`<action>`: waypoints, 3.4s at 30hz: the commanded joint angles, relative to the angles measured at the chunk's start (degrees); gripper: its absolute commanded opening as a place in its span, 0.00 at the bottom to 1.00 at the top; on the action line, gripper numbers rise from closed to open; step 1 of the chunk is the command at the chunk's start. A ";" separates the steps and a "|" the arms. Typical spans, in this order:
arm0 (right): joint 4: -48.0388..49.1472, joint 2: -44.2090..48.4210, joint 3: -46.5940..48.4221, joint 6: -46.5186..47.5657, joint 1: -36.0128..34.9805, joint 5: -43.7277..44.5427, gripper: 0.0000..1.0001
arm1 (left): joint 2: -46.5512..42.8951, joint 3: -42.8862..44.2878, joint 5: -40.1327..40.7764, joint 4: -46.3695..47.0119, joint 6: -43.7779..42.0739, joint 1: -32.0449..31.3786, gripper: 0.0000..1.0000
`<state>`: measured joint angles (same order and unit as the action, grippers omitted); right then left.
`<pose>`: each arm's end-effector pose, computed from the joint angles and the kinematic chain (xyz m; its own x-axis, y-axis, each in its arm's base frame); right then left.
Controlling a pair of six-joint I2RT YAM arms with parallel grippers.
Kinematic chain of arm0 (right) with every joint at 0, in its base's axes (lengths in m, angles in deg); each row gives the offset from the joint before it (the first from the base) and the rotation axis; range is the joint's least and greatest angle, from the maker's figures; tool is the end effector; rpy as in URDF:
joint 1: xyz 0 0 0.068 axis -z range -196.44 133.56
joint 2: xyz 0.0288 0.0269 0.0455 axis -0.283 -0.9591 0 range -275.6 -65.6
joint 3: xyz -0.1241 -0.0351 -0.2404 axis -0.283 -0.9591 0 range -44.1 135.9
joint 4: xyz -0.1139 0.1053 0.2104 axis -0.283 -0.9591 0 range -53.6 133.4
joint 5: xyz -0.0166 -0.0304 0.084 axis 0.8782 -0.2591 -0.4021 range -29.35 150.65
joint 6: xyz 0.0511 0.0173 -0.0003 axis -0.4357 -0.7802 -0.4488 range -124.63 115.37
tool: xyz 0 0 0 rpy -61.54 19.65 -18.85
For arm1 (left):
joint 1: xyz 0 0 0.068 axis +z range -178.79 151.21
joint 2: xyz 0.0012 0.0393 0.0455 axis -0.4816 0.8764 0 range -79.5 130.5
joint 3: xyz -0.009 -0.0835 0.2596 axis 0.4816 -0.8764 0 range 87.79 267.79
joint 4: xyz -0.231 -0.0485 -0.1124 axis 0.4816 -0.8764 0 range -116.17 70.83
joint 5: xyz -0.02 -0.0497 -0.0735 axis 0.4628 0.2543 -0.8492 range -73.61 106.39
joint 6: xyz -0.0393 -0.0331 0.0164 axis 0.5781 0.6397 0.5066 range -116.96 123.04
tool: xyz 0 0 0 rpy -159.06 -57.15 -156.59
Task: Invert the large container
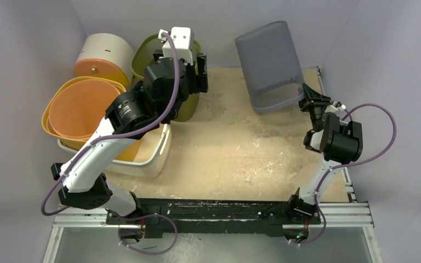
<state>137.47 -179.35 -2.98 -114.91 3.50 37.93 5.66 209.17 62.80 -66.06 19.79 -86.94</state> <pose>0.3396 -0.1085 0.1782 -0.1409 0.9716 0.1902 -0.3141 -0.2261 0.9221 0.1573 -0.2047 0.5515 -0.1541 -0.1284 -0.9797 0.1731 0.9727 -0.1548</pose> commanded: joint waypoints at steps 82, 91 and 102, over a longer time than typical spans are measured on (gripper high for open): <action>-77.51 40.83 29.86 63.13 3.07 -4.63 0.76 | -3.11 -15.39 -15.49 4.18 2.92 0.09 0.69; -101.22 28.62 58.86 85.08 -20.25 10.09 0.91 | -2.51 -9.68 -9.74 4.84 2.69 0.12 0.69; -104.25 21.75 59.88 88.89 -40.98 16.10 0.91 | -6.19 -8.57 -5.27 11.73 1.09 0.12 0.69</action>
<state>34.37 -156.14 56.50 -28.95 -32.17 49.78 2.34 198.04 54.65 -59.20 22.35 -86.94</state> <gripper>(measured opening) 0.907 0.693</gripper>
